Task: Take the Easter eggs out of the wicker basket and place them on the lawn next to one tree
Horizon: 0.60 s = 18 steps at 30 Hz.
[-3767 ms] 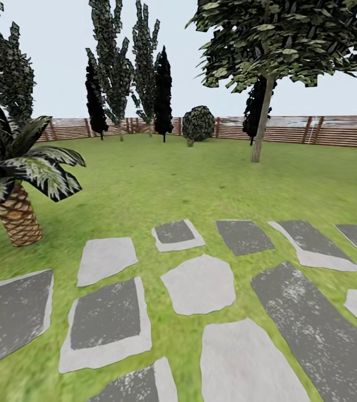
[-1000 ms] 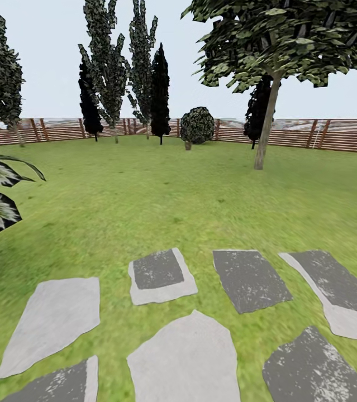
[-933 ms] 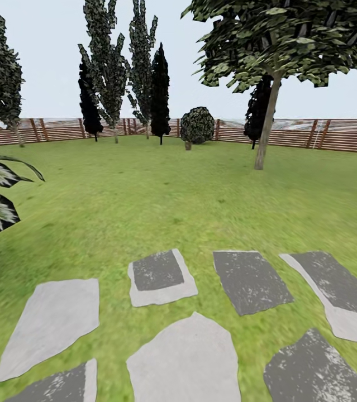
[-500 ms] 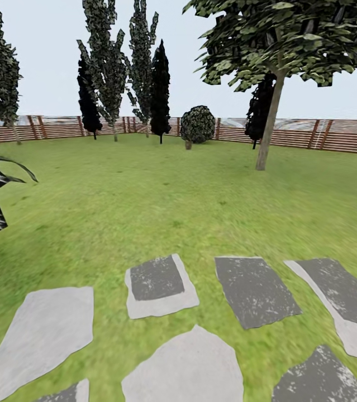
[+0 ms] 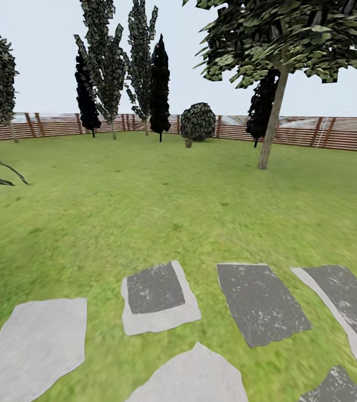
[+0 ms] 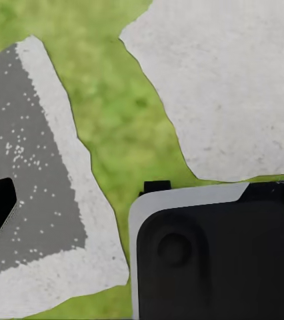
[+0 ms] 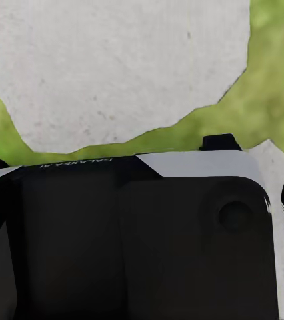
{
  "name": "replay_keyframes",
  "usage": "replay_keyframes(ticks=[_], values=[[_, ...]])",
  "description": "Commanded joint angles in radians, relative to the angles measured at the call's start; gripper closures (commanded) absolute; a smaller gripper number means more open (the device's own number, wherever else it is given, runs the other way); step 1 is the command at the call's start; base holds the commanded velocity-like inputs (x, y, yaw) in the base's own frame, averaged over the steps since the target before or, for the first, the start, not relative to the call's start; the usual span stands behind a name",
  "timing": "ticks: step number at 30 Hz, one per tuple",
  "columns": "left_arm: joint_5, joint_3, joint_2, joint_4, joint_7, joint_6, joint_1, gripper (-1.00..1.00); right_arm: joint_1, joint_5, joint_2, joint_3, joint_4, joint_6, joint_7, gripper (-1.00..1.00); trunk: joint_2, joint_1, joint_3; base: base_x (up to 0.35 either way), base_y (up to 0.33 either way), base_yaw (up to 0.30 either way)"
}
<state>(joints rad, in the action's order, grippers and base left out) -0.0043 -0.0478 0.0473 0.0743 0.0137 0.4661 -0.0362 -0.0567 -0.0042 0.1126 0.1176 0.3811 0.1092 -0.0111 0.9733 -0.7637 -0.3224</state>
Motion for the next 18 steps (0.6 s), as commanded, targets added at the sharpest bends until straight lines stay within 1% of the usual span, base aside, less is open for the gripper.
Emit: replay_keyframes(ticks=[1, 18], values=[[0.0, -0.004, 0.0, -0.001, 0.001, 0.003, -0.001, -1.0, 0.0, 0.0, 0.001, 0.005, 0.002, 0.006, -0.001, -1.0, 0.001, -0.001, -0.001, 0.336, 0.0, 0.0], [0.0, -0.004, 0.0, -0.001, 0.002, 0.003, -0.001, -1.0, 0.0, 0.0, 0.001, 0.005, 0.002, 0.006, -0.001, -1.0, 0.001, -0.001, -0.001, 0.336, 0.0, 0.0]])
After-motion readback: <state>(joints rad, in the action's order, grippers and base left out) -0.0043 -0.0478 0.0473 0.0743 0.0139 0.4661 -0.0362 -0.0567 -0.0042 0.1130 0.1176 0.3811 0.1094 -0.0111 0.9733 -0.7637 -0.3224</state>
